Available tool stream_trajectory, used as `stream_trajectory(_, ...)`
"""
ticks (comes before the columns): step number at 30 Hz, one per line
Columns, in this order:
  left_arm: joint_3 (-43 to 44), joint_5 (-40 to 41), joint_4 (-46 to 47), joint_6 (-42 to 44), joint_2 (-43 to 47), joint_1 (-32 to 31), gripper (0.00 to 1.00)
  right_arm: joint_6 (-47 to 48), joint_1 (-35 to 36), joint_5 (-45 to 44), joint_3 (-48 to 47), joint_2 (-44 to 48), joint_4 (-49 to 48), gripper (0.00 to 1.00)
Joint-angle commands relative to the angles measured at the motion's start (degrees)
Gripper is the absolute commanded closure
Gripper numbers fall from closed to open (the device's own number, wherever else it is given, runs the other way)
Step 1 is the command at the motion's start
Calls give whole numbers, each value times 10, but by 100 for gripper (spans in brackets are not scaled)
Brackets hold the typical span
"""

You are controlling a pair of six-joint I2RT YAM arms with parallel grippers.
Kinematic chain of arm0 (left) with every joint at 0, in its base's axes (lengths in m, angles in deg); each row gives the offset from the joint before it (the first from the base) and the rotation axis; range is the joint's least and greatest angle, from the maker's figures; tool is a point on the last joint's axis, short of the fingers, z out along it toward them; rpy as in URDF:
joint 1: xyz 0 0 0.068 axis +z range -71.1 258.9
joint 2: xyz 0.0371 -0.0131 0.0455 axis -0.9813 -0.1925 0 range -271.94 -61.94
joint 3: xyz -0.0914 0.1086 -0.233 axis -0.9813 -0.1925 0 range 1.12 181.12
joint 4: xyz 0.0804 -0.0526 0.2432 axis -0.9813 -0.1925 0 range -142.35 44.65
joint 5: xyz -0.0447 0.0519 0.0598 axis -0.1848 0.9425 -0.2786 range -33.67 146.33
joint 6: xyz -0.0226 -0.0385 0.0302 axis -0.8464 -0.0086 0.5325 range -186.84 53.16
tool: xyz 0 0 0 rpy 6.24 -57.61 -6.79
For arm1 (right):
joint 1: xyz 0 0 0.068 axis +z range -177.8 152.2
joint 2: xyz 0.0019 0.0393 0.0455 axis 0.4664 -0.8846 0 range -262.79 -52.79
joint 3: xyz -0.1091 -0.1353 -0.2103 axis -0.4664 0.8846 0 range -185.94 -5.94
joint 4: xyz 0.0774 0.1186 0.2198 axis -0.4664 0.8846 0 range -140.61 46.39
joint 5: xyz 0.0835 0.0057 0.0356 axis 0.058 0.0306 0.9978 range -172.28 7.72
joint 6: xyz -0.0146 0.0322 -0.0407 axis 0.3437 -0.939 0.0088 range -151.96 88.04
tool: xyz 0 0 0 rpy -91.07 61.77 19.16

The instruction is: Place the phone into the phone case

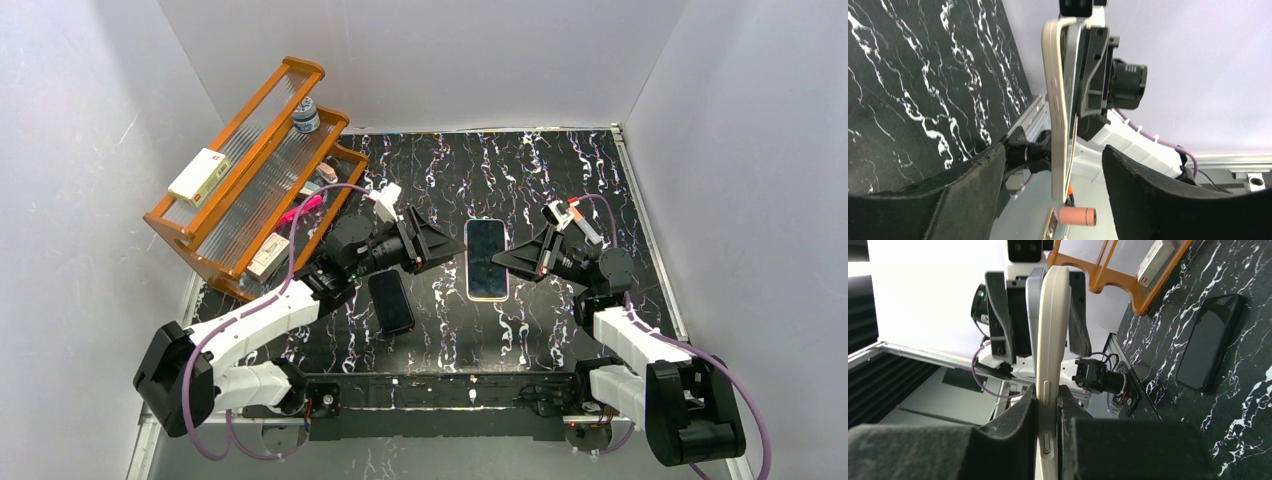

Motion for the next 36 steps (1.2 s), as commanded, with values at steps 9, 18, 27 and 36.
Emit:
stream_trajectory(9,51,4,14,15,-11,13,34,-17,60,-7,-30,8,-83,99)
stream_trajectory(18,52,-3,29,24,-17,16,91,-8,73,-7,-33,6,-74,95)
stream_trajectory(27,75,13,-96,124,-3,17,100,53,73,-28,-42,38,37,62)
stream_trajectory(36,57,-28,-57,115,5,17,53,49,73,-51,-51,38,25,97)
